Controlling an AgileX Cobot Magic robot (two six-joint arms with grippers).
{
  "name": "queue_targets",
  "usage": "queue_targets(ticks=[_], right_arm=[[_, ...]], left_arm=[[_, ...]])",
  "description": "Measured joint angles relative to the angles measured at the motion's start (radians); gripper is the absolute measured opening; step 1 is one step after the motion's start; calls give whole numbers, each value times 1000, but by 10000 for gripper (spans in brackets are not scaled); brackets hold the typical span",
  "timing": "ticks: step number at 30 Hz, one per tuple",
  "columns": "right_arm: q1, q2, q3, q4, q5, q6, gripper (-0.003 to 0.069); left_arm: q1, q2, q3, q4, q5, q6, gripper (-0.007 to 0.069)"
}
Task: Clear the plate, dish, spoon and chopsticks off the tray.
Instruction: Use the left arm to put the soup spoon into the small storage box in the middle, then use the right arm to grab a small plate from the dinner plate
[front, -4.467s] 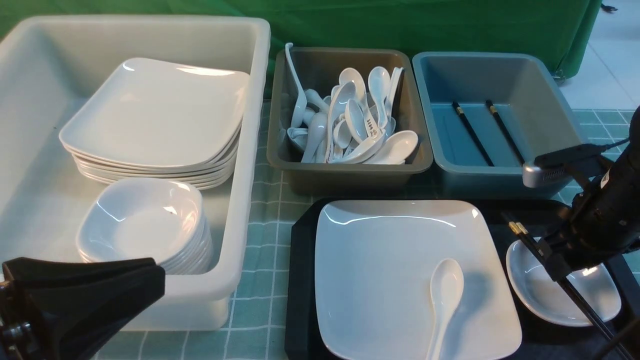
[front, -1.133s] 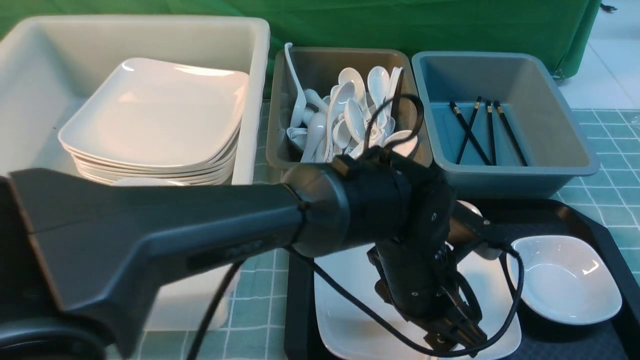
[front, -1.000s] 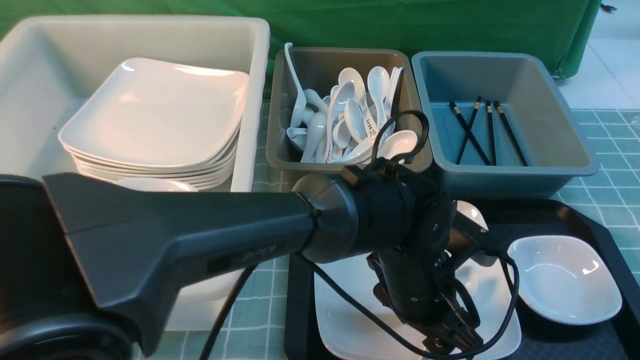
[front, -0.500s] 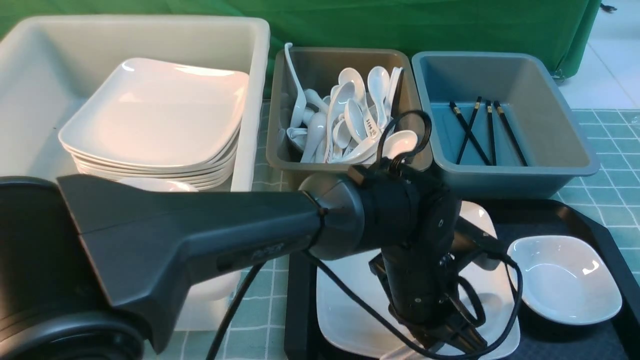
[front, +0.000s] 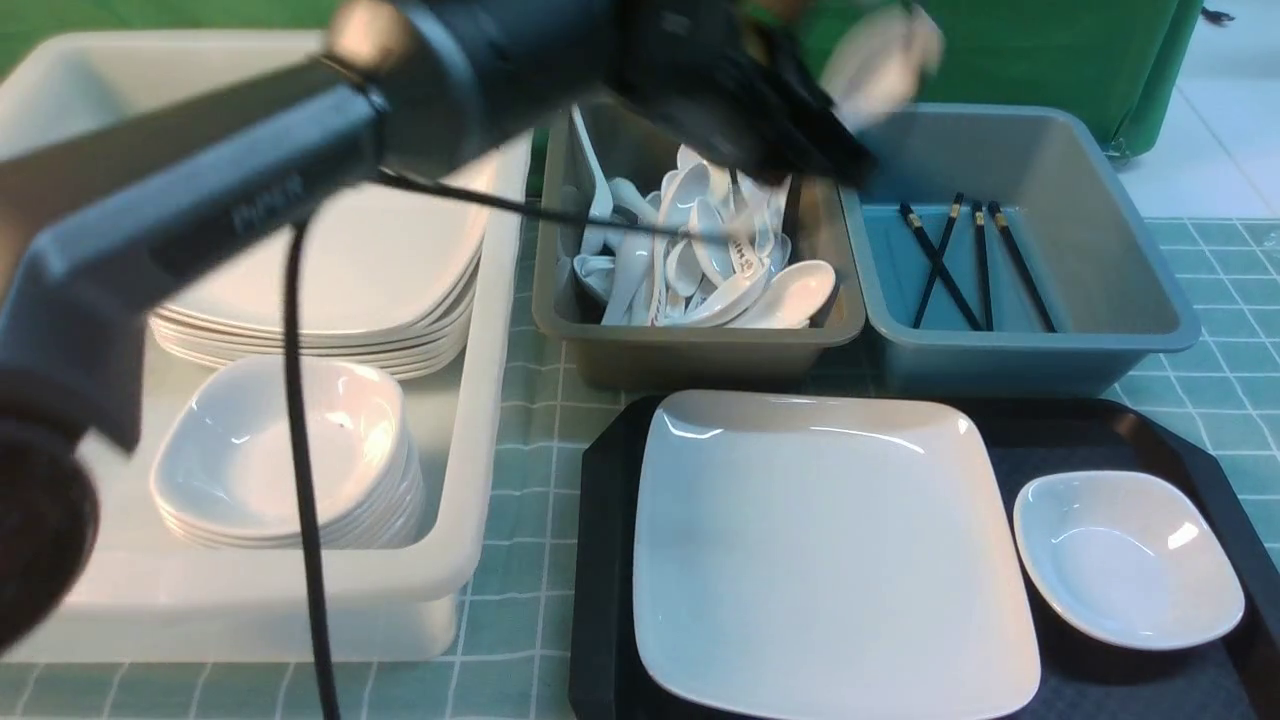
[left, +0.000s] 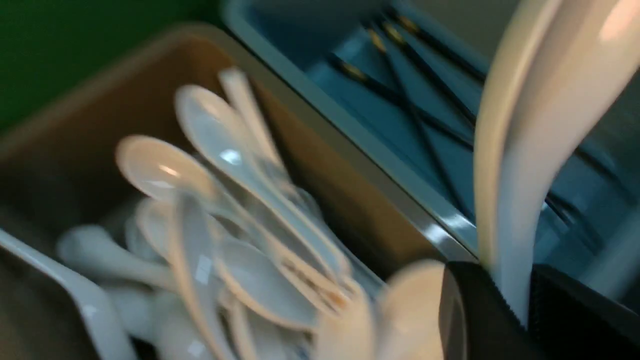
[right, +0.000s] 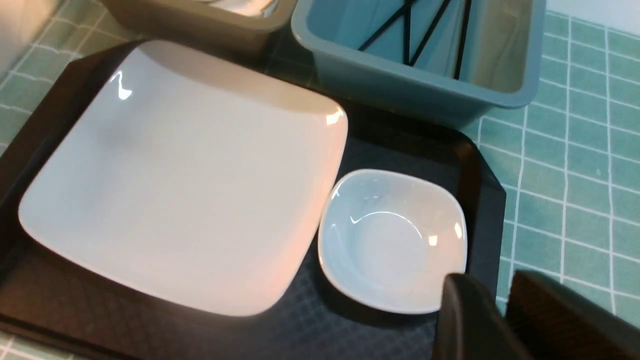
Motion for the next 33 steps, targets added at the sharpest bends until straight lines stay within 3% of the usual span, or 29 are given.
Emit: queue_targets(ticks=[4,8,9,14,17,19,22,26,27,29,33], right_arm=[[0,0,0,0,-26,9,171],[0,0,0,0,-58,10,197],[0,2,0,0,-66,12,225],[0,67,0,0,-55,12,335],[0,141,0,0,-5,-21,358],[0,175,0,0,18,-41,359],[0,266,0,0,65,-100,360],[0,383,19,0,84,-131,371],[0,438,45,0,62,-148,392],[0,520,103,0,-7,-175,440],[0,632,149,0,-126,-214,495]], left_arm=[[107,75,-1,-96,-202,75,113],[150,130,-1,-128,-291,95,218],[160,146,-1,-133,-307,97,277],[164,158,-1,-147,-292,98,475],[164,133,-1,-197,-213,98,538],[164,109,-1,-208,-164,98,540],[163,7,-1,-228,-3,98,485],[153,-157,5,-281,239,143,267],[144,-234,39,-326,300,192,168],[136,-358,145,-426,349,282,48],[134,-585,390,-549,318,392,8]])
